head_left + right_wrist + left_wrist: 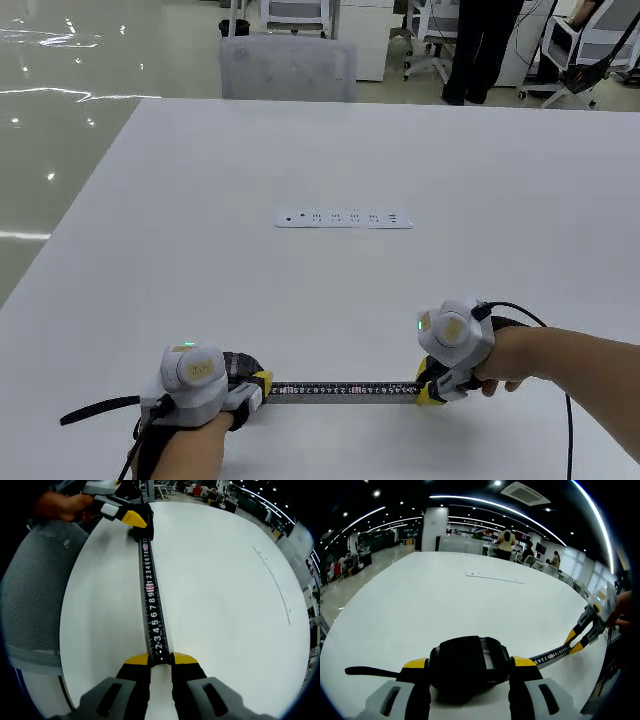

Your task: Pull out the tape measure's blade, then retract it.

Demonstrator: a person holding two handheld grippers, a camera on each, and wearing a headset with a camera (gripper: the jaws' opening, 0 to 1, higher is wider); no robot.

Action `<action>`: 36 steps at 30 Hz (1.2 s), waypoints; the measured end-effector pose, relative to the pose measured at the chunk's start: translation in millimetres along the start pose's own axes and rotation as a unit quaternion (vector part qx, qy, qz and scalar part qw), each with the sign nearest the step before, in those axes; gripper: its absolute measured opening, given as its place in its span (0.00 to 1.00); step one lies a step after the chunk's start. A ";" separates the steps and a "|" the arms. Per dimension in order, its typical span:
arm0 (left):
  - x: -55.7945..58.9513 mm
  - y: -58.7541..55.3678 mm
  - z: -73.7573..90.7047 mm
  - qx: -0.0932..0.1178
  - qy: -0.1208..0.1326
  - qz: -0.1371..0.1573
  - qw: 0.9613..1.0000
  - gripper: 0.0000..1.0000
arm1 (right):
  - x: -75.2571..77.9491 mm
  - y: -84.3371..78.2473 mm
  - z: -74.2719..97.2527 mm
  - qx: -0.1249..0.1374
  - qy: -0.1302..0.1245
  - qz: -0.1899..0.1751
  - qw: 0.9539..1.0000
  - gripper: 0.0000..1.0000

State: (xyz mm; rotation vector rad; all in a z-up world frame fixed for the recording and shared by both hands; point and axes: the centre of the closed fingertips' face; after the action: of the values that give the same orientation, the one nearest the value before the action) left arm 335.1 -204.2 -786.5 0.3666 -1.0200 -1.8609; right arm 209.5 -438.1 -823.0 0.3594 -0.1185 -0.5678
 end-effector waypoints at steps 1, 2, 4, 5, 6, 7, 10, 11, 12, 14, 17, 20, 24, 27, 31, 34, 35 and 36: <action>0.0 -0.2 -0.1 -0.001 -0.001 0.000 1.000 0.59 | -0.1 0.0 0.0 0.000 0.000 0.000 1.000 0.14; -0.5 -0.4 -0.6 -0.001 -0.002 -0.001 1.000 0.59 | -1.0 0.7 0.8 0.001 0.000 0.000 1.000 0.14; -0.3 -0.5 -0.5 -0.002 -0.003 -0.001 1.000 0.59 | -1.0 0.8 0.8 0.003 0.000 -0.005 1.000 0.14; -0.2 -0.5 -0.5 -0.003 -0.004 -0.001 1.000 0.59 | -0.7 0.7 0.5 0.003 0.000 -0.006 1.000 0.14; -0.2 -0.5 -0.5 -0.005 -0.005 0.000 1.000 0.59 | -0.9 0.8 0.3 0.004 -0.001 -0.010 1.000 0.14; -0.3 -0.6 -0.8 -0.009 -0.006 -0.002 1.000 0.59 | -1.4 1.1 0.1 0.004 0.000 -0.010 1.000 0.14; 0.1 -0.9 -0.5 -0.011 -0.007 -0.002 1.000 0.59 | -2.6 2.5 0.7 0.005 0.001 -0.012 1.000 0.14; 0.2 -1.0 -0.5 -0.011 -0.007 -0.003 1.000 0.59 | -2.5 2.8 0.6 0.005 0.001 -0.014 1.000 0.14; 0.4 -1.2 -0.4 -0.012 -0.008 -0.004 1.000 0.59 | -2.4 3.1 0.2 0.006 0.001 -0.014 1.000 0.14; 0.5 -1.2 0.0 -0.014 -0.010 -0.005 1.000 0.59 | -2.3 3.8 -0.2 0.007 0.001 -0.016 1.000 0.14; 0.0 -0.7 0.9 -0.014 -0.013 0.000 1.000 0.59 | -1.9 5.3 -0.6 0.011 0.003 -0.020 1.000 0.14; 0.6 -0.9 0.7 -0.016 -0.012 -0.002 1.000 0.59 | -2.5 5.9 -0.7 0.011 0.002 -0.018 1.000 0.14; 1.3 -1.2 0.9 -0.018 -0.013 -0.005 1.000 0.59 | -3.0 6.9 -1.1 0.011 -0.001 -0.019 1.000 0.14; 1.5 -1.7 1.1 -0.020 -0.012 -0.005 1.000 0.59 | -2.9 7.4 -1.4 0.012 -0.001 -0.020 1.000 0.14; 1.4 -1.7 1.5 -0.020 -0.011 -0.005 1.000 0.59 | -2.7 9.5 -2.4 0.010 -0.002 -0.023 1.000 0.14; 1.6 -1.6 0.7 -0.022 -0.010 -0.006 1.000 0.59 | -3.1 11.6 -2.7 0.011 -0.002 -0.026 1.000 0.14; 1.6 -1.5 0.7 -0.023 -0.011 -0.006 1.000 0.59 | -3.5 12.5 -2.6 0.012 -0.002 -0.027 1.000 0.14; 1.5 -1.5 0.8 -0.023 -0.011 -0.005 1.000 0.59 | -3.6 13.2 -2.8 0.012 -0.002 -0.027 1.000 0.14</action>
State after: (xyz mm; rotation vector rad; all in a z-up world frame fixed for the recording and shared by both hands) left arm 332.9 -204.7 -786.9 0.3260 -0.9903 -1.8964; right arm 213.8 -425.0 -820.8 0.3859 -0.1208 -0.6206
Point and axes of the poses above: the centre of the closed fingertips' face, and the gripper's own axes: z roughly backward along the fingers, x roughly to its right, y roughly out of its top, and after that the axes turned 1 degree about -y, right-handed
